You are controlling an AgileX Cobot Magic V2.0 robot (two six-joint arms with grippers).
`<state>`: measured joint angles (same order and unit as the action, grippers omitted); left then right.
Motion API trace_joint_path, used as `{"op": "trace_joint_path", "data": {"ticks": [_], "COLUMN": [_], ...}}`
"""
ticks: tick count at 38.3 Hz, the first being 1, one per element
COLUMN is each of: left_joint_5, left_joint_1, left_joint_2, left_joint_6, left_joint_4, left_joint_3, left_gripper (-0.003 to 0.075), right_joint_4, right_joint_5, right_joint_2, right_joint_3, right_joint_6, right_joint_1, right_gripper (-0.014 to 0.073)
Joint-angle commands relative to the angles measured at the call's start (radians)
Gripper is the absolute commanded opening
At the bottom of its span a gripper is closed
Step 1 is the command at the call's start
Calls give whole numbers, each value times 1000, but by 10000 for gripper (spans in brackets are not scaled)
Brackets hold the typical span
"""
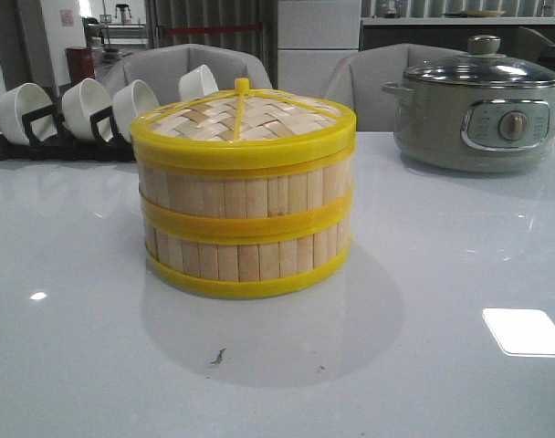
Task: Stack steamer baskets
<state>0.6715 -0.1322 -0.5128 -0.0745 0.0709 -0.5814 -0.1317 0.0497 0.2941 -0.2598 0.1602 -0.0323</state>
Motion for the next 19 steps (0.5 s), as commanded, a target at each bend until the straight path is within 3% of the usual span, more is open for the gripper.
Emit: {"op": "trace_joint_path", "data": {"ticks": [1,4,6,15,19], "left_joint_5": [-75,-92,-187,-615,-713], "left_joint_1": [3,3,3,18,23], "left_joint_2": [10,47,79,245,318], "left_joint_6": [-4,-14,-73,-39,-39], "left_joint_4": [24,74,-2,-43,-60], "left_joint_3": [-26,-25,-11,201,321], "left_gripper": [87,87,87,87,87], "right_joint_4": [-3,-3,-3,-3,-3], "right_joint_5": [-94,-94,-94,-94,-94], "right_joint_2": [6,6,6,6,6], "right_joint_3": [-30,-30,-30,-30,-30], "right_joint_6": [-4,-4,-4,-4,-4], "right_joint_1": [-6,-6,-6,-6,-6], "right_gripper": [50,50,50,50,50]}}
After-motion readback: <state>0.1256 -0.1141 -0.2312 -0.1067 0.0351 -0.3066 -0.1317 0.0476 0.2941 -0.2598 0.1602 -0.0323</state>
